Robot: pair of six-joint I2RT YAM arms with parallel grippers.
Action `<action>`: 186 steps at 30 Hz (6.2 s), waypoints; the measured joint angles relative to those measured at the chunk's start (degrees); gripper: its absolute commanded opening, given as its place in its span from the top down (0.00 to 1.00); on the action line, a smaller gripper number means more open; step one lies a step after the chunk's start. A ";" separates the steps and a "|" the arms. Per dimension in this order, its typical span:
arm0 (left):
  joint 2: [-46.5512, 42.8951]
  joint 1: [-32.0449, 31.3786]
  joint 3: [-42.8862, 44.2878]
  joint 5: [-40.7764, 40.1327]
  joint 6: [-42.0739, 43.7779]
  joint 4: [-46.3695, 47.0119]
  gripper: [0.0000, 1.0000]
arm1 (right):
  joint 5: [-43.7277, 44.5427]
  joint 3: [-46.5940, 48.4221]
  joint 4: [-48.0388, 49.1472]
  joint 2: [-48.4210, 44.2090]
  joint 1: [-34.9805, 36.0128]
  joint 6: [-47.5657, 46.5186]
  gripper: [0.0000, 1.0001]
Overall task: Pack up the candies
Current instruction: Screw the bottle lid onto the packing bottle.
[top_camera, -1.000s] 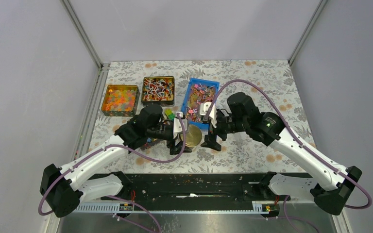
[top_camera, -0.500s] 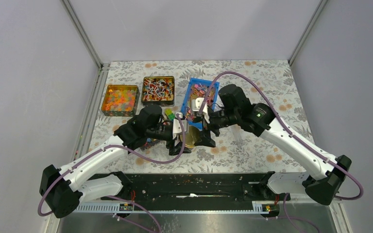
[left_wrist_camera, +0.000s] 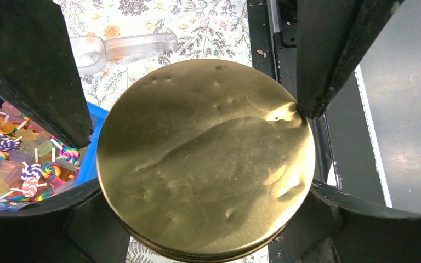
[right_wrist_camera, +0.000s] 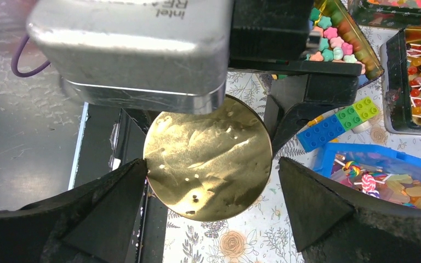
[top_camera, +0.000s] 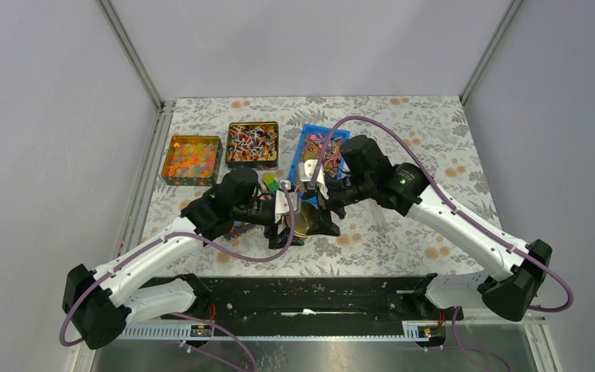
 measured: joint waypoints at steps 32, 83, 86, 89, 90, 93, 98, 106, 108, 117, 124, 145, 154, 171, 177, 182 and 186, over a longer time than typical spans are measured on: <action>0.00 0.11 0.00 -0.24 -2.19 0.48 0.39 | 1.09 -0.02 0.11 0.22 0.85 -0.11 0.20; -0.48 1.27 -0.98 3.54 5.46 -0.11 0.38 | 10.32 -2.89 -2.10 -9.11 3.78 1.38 0.01; -0.48 1.27 -0.98 6.45 6.69 -0.57 0.37 | 6.43 -2.10 -3.56 -8.96 3.54 -1.49 0.00; -0.48 1.27 -0.98 8.63 7.39 -1.44 0.38 | 2.86 -0.57 -4.31 -7.78 3.48 -3.56 0.00; -0.48 1.27 -0.96 9.29 7.58 -1.88 0.38 | 1.75 0.00 -4.39 -7.19 3.48 -4.13 0.01; -0.48 1.27 -0.96 10.21 8.02 -2.56 0.38 | -0.28 1.05 -4.57 -5.53 3.43 -5.40 0.01; -0.46 1.27 -0.92 10.99 8.41 -2.82 0.38 | -0.96 1.46 -4.79 -3.08 3.43 -7.21 0.05; -0.07 1.27 -0.24 11.56 8.48 -3.34 0.38 | -0.83 1.46 -4.74 -1.05 3.43 -8.61 0.11; 0.11 1.29 -0.17 11.61 8.48 -3.34 0.38 | -0.85 1.44 -4.35 -1.07 3.43 -8.61 0.17; 0.68 1.53 0.11 11.76 8.46 -3.80 0.37 | -1.05 0.74 -2.97 -1.07 3.32 -8.24 0.11; 0.90 1.53 0.46 11.96 8.44 -3.87 0.38 | -1.11 0.72 -2.08 -1.07 3.28 -8.09 0.01; 1.73 1.53 1.46 12.85 8.11 -3.78 0.38 | -2.71 -0.13 -2.47 -0.92 3.26 -7.28 0.06; 1.92 1.55 1.53 12.20 6.29 -3.19 0.42 | -0.83 -0.17 -1.99 -0.92 3.26 -5.97 0.20; 1.92 1.84 0.24 -5.55 -4.72 5.18 0.46 | 17.46 -2.51 7.61 -0.83 4.15 11.69 0.19; 2.03 2.49 0.24 -8.37 -5.16 5.97 0.45 | 21.70 -2.62 10.16 -0.15 4.52 16.90 0.04; 1.90 2.49 0.00 -8.68 -4.72 5.44 0.44 | 22.05 -4.33 11.67 -0.94 4.52 17.20 0.00; 1.38 2.47 0.00 -8.57 -3.39 4.37 0.44 | 21.88 -7.43 13.70 -3.45 5.18 15.85 0.00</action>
